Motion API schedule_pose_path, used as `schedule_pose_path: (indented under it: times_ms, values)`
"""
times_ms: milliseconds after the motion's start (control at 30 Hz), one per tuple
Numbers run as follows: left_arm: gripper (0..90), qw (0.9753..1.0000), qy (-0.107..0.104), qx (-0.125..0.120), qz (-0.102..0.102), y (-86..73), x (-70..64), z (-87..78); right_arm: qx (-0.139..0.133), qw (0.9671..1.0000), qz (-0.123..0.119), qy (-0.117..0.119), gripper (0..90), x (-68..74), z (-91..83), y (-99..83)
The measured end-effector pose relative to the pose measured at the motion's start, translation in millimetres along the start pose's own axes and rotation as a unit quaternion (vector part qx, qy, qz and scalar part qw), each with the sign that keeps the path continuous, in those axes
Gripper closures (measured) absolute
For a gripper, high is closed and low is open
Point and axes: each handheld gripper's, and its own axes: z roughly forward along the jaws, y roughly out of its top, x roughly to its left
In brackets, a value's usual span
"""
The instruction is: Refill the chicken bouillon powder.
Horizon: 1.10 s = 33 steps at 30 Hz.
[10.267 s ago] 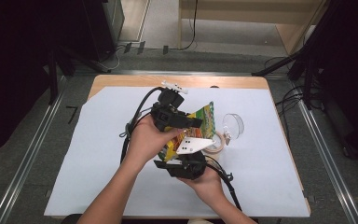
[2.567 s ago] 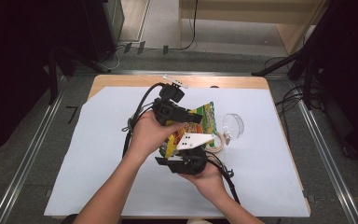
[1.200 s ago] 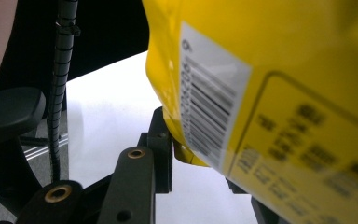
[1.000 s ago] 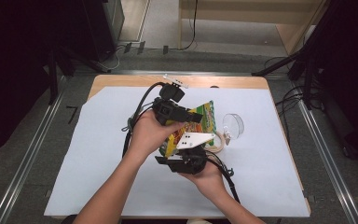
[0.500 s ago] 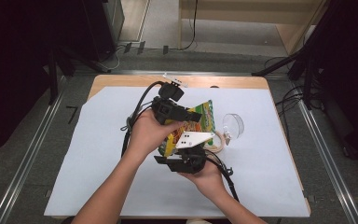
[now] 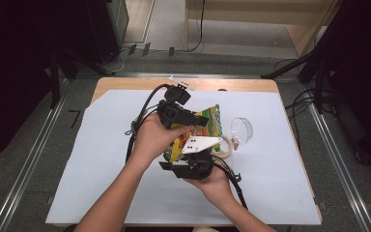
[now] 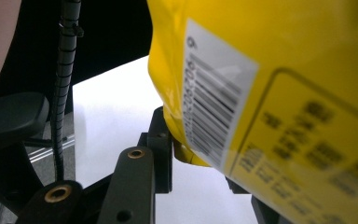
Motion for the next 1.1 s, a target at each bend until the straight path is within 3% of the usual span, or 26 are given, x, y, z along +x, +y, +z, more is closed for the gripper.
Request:
schedule_pose_path:
  times_ms: [500,900,1100]
  values:
    - [73.5,0.9999,-0.004,0.008,-0.01,2.6,4.2,1.6,-0.001,1.0,0.008,0.005,69.3,1.7,-1.1,1.4]
    - [72.6,1.0,-0.001,0.006,-0.004,5.6,1.5,3.0,-0.005,1.0,0.002,-0.004,68.9,-1.6,-2.5,1.1]
    - [72.8,0.9999,0.005,0.016,-0.001,7.5,-0.3,5.1,-0.008,0.9999,0.009,-0.004,68.9,-3.3,-2.2,0.0]
